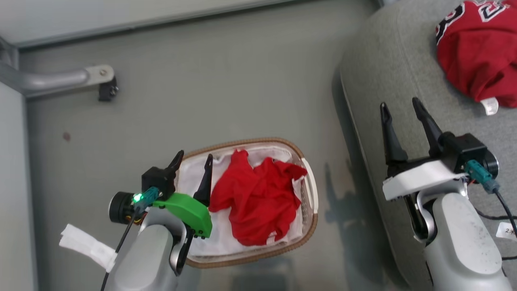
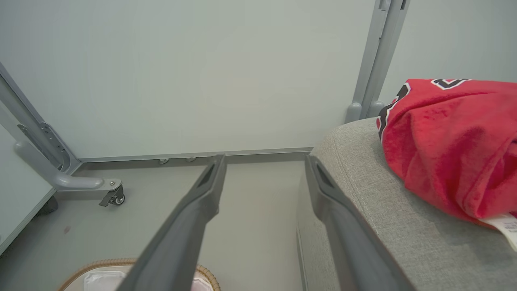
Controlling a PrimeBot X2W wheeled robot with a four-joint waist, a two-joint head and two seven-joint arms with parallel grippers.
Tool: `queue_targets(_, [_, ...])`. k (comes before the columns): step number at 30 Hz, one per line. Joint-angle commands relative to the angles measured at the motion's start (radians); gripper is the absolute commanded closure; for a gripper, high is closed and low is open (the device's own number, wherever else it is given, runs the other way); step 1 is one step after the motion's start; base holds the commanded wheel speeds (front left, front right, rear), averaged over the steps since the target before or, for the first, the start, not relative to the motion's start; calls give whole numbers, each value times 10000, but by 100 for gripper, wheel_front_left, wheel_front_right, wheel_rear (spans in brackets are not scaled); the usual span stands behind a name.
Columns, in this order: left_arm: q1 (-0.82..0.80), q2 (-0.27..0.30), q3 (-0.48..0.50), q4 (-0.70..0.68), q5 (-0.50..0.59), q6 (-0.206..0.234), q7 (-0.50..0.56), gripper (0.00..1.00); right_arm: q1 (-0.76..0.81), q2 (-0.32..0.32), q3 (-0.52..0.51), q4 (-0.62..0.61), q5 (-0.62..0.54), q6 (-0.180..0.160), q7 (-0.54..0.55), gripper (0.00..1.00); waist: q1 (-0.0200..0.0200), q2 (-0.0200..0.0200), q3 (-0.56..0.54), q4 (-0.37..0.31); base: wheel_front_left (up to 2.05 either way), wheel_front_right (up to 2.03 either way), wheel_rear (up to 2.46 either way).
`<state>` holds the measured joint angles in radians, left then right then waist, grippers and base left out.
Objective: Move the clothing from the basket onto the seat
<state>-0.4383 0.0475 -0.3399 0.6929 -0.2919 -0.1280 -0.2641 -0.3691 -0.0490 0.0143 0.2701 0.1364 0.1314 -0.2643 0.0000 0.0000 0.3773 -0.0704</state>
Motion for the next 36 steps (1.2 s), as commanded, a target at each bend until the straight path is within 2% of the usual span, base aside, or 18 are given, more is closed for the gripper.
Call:
queue_targets(1, [-385, 58, -231, 260, -49, -44, -5, 0, -264, -28, 34, -128, 91, -14, -3, 0, 0, 0, 1873, -838, 0, 0, 0])
queue_targets(11, [-1538, 67, -2277, 1982, -294, -39, -5, 0, -902, -23, 182, -575, 454, -14, -3, 0, 0, 0, 3321, -1395, 0, 0, 0])
queue_targets(21, [-2503, 179, -2757, 3256, -80, -40, -5, 0, -1304, -26, 467, -885, 757, -14, -3, 0, 0, 0, 4251, -1862, 0, 0, 0])
queue_targets(28, [-2963, 266, -2517, 4056, -249, 77, -5, 0, -1432, -24, 514, -904, 889, -14, -4, 0, 0, 0, 4585, -2039, 0, 0, 0])
queue_targets(29, [-3003, 263, -2473, 4151, -281, 105, -5, 43, -1451, -26, 518, -903, 904, -14, -2, 0, 0, 0, 4598, -2049, 0, 0, 0])
queue_targets(31, [-3098, 283, -2384, 4269, -333, 156, -5, 90, -1466, -24, 516, -876, 912, -14, -4, 0, 0, 0, 4603, -2048, 0, 0, 0])
queue_targets(32, [-3124, 303, -2344, 4286, -338, 188, -5, 100, -1478, -26, 503, -854, 907, -14, -2, 0, 0, 0, 4594, -2038, 0, 0, 0])
queue_targets(36, [-3082, 330, -2217, 4219, -365, 290, -5, 100, -1502, -27, 464, -784, 855, -14, -2, 0, 0, 0, 4485, -1956, 0, 0, 0])
